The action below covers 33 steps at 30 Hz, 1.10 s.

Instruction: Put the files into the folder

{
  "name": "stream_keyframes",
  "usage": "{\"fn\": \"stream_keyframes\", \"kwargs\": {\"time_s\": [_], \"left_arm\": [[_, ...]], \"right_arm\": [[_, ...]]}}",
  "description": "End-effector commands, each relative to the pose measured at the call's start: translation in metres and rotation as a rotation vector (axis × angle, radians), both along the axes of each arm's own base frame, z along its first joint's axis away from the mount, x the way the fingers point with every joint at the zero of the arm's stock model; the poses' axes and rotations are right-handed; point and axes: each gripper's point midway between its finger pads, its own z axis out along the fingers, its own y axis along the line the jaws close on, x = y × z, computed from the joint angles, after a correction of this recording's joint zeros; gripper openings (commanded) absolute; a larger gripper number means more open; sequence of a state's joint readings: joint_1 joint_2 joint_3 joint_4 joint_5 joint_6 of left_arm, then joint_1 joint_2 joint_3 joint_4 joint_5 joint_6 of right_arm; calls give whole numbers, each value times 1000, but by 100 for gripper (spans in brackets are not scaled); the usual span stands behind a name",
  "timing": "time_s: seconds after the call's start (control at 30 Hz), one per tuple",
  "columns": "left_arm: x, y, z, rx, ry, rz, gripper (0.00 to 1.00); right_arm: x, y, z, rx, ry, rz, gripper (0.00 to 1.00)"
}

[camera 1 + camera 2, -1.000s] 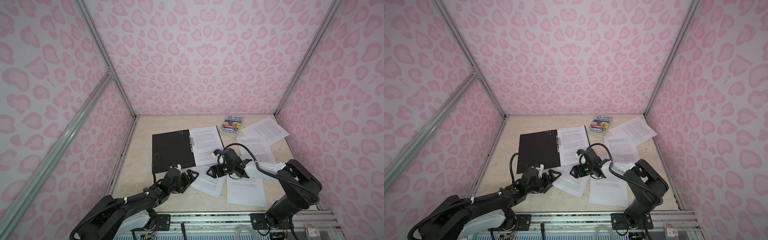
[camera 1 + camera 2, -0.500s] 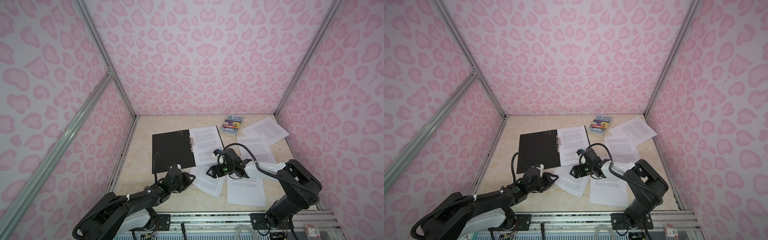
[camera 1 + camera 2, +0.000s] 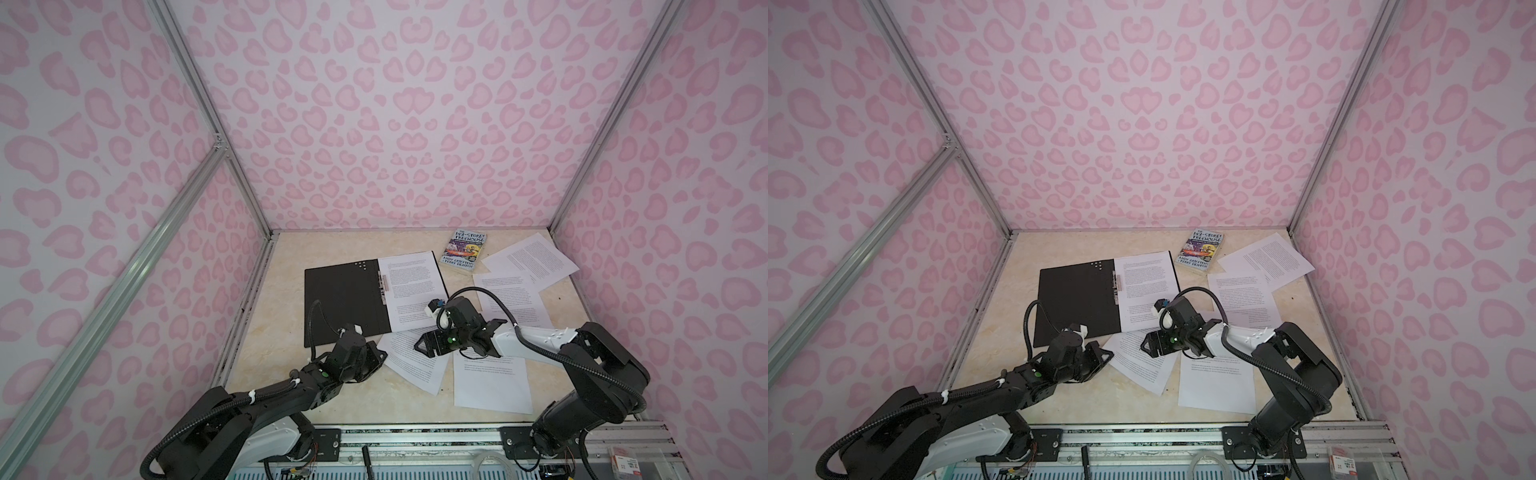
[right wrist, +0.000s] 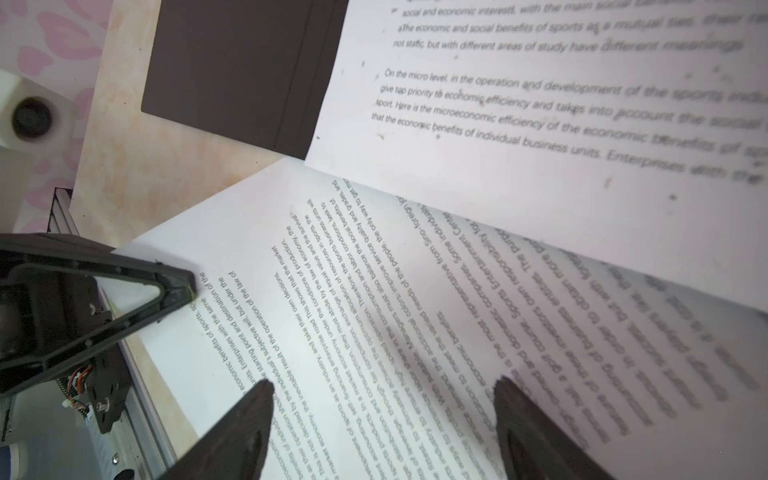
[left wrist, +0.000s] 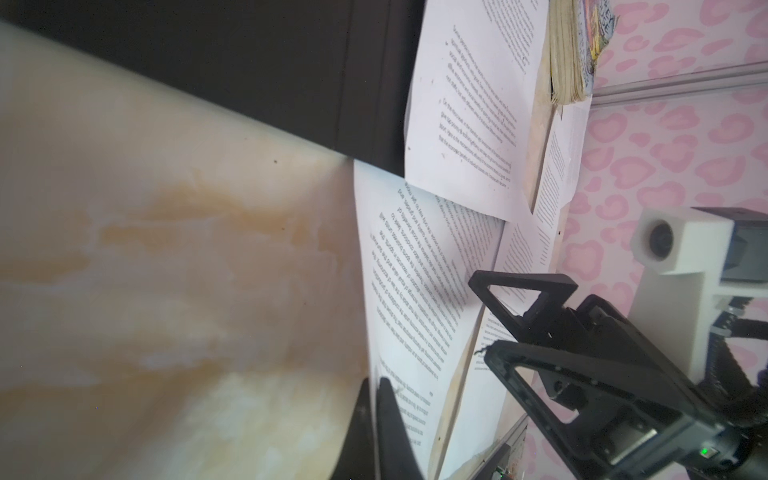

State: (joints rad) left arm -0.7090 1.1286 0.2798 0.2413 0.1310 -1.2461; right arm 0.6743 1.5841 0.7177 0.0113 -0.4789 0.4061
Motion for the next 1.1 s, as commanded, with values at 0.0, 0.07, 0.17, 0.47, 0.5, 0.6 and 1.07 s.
{"fn": "stream_keyframes", "kwargs": {"time_s": [0.0, 0.07, 0.17, 0.47, 0.5, 0.6, 1.07], "left_arm": [[-4, 6, 3, 76, -20, -49, 4], [-8, 8, 8, 96, -29, -73, 4], [-15, 13, 18, 124, -37, -105, 4], [-30, 10, 76, 65, -100, -182, 4], [-31, 10, 84, 56, -107, -188, 4], [-35, 10, 111, 24, -137, -199, 3], [-50, 1, 257, -165, -324, -275, 3]], "right_arm": [[-1, -2, 3, 1, -21, 5, 84], [0, -4, 6, 6, -33, -3, 87], [3, -10, 10, 5, -52, -24, 88], [18, -38, 24, 5, -113, -137, 89], [20, -42, 26, 5, -121, -156, 89], [25, -57, 32, 7, -148, -215, 89], [37, -120, 58, -9, -255, -451, 91]]}}
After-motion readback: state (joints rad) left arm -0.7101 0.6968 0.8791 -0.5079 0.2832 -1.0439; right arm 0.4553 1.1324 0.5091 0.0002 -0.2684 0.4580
